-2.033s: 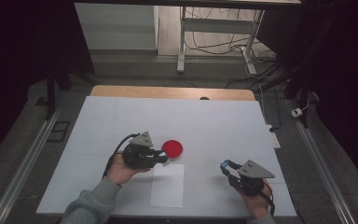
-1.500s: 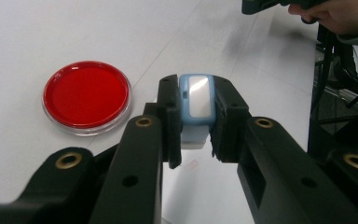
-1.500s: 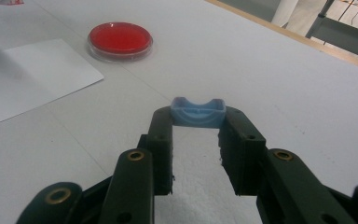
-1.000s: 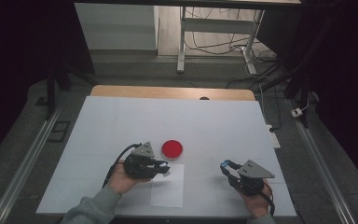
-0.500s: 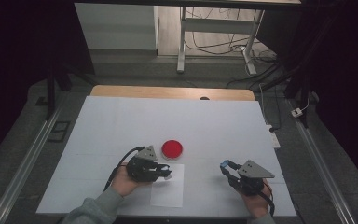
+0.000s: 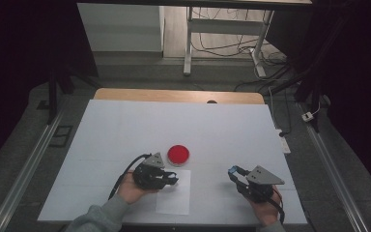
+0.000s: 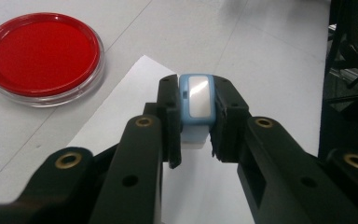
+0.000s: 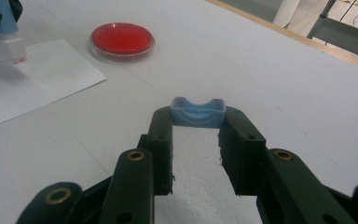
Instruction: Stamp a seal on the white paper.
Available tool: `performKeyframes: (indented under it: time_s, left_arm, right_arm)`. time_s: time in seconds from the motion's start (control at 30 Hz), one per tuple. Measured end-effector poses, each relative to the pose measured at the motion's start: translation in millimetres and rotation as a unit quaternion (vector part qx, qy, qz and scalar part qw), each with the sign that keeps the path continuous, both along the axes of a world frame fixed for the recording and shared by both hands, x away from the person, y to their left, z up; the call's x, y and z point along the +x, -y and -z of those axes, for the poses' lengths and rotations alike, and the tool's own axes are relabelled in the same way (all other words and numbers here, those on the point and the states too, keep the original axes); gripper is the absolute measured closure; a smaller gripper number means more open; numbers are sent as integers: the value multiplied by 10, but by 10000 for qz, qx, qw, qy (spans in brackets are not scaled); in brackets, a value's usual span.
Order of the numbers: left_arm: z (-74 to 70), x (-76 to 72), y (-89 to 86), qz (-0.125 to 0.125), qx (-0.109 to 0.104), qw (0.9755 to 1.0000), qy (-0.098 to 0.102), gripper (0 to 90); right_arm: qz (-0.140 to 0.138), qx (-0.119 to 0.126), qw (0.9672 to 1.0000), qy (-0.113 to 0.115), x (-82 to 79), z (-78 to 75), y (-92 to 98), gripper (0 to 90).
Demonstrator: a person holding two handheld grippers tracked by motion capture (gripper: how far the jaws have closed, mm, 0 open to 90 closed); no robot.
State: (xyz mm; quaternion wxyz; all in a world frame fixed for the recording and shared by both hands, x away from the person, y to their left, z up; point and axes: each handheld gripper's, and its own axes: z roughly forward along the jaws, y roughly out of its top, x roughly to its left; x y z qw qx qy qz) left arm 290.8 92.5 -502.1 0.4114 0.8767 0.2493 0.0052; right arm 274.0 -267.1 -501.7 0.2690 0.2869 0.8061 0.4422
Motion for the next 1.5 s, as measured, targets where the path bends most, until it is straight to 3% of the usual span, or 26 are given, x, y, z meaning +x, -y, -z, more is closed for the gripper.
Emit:
performKeyframes:
  time_s: [1.5]
  left_arm:
    - [111,-33,93,20,332,9994,127,751]
  right_arm:
    - [-13,-9,10000,21,-4,-4,1,659]
